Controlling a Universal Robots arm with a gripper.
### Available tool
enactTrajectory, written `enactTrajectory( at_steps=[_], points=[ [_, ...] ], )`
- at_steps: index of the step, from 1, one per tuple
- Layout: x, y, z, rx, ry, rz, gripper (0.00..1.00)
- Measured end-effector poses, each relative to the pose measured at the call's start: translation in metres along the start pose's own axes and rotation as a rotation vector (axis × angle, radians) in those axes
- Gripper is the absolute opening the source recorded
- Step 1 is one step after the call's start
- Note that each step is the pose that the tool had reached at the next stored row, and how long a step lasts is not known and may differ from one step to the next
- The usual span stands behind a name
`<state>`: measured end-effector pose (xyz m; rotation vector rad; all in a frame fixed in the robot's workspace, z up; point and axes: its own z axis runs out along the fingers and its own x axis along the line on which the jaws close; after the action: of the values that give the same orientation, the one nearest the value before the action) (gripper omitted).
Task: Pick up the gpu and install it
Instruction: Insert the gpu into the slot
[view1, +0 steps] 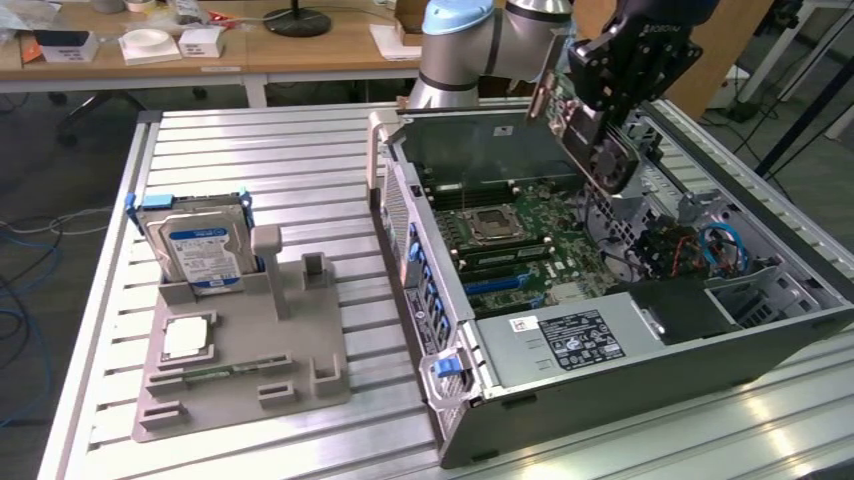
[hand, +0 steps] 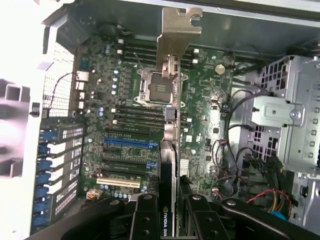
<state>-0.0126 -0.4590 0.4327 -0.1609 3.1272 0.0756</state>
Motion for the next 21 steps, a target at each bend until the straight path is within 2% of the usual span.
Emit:
enactTrajectory(
  at_steps=[10, 21],
  points=[
    [-0.0001, 0.0000, 0.0000, -0.0014, 0.0057, -0.118, 0.26],
    [0.0000, -0.0001, 0.0001, -0.0034, 0.0134, -0.281, 0.26]
  ],
)
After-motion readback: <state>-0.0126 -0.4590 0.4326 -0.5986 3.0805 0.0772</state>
